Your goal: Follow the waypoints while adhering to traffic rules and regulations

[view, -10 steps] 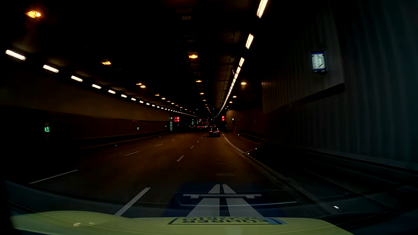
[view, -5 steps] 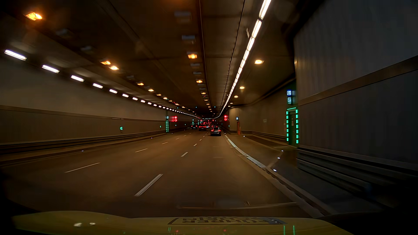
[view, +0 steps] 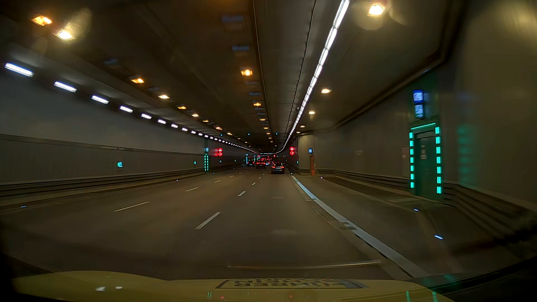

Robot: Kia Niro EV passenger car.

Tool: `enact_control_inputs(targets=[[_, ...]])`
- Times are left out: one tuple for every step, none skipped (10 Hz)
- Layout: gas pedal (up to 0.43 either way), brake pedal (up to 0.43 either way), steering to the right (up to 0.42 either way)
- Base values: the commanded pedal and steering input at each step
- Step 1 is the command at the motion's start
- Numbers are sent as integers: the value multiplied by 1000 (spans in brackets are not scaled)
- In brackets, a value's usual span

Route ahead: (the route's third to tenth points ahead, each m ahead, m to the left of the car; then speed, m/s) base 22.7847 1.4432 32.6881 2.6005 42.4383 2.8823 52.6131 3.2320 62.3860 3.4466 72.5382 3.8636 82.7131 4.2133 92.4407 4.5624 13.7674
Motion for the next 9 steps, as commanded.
enact_control_inputs(targets=[[39,0,-2],[39,0,-2],[39,0,-2],[39,0,-2],[47,0,-2],[47,0,-2],[47,0,-2],[59,0,-2],[59,0,-2]])
